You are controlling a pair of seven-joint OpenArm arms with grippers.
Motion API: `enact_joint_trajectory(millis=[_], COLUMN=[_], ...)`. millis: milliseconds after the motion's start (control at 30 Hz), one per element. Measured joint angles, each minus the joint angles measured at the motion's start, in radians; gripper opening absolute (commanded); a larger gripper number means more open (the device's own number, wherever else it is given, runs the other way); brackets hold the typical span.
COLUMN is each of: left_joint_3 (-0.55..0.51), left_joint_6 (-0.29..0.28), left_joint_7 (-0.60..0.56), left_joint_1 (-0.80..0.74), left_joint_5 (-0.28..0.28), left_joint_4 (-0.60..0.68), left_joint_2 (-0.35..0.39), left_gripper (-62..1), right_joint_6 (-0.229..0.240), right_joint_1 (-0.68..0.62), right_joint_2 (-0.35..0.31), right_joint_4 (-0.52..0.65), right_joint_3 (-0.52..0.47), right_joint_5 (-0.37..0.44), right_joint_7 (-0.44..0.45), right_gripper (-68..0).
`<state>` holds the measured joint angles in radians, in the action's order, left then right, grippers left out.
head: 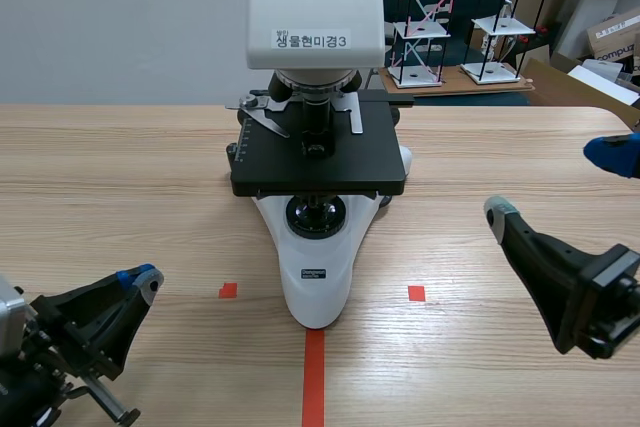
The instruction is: Point at the diaphragm
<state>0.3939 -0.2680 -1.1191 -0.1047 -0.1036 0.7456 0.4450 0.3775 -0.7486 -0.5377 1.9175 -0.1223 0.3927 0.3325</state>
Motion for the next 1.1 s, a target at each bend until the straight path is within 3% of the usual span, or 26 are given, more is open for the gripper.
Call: enact_joint_trajectory(millis=[133, 533, 700, 800, 900, 1100], left_joint_3=[0.024, 0.043, 0.043, 0.042, 0.043, 0.042], left_joint_6=[0.051, 0.051, 0.068, 0.076, 0.106, 0.104], left_joint_7=[-0.001, 0.006, -0.113, -0.113, -0.193, -0.243], left_joint_1=[0.042, 0.085, 0.086, 0.093, 0.117, 0.203], left_joint_5=[0.006, -0.001, 0.003, 0.061, 0.111, 0.193], left_joint_4=[-0.005, -0.005, -0.017, -0.059, -0.136, -0.275], left_joint_2=[-0.013, -0.015, -0.016, -0.029, -0.065, -0.123], left_gripper=[-58.0, -58.0, -58.0, -58.0, -58.0, -58.0], right_joint_6=[0.0, 0.0, 0.0, 0.0, 0.0, 0.0], right_joint_1=[0.0, 0.0, 0.0, 0.0, 0.0, 0.0], right_joint_2=[0.0, 0.0, 0.0, 0.0, 0.0, 0.0], right_joint_4=[0.0, 0.0, 0.0, 0.0, 0.0, 0.0], right_joint_3=[0.0, 0.0, 0.0, 0.0, 0.0, 0.0], right_joint_5=[0.0, 0.0, 0.0, 0.0, 0.0, 0.0], right_joint_7=[0.0, 0.0, 0.0, 0.0, 0.0, 0.0], right_gripper=[-5.4, -5.4, -5.4, -5.4, -5.4, -5.4])
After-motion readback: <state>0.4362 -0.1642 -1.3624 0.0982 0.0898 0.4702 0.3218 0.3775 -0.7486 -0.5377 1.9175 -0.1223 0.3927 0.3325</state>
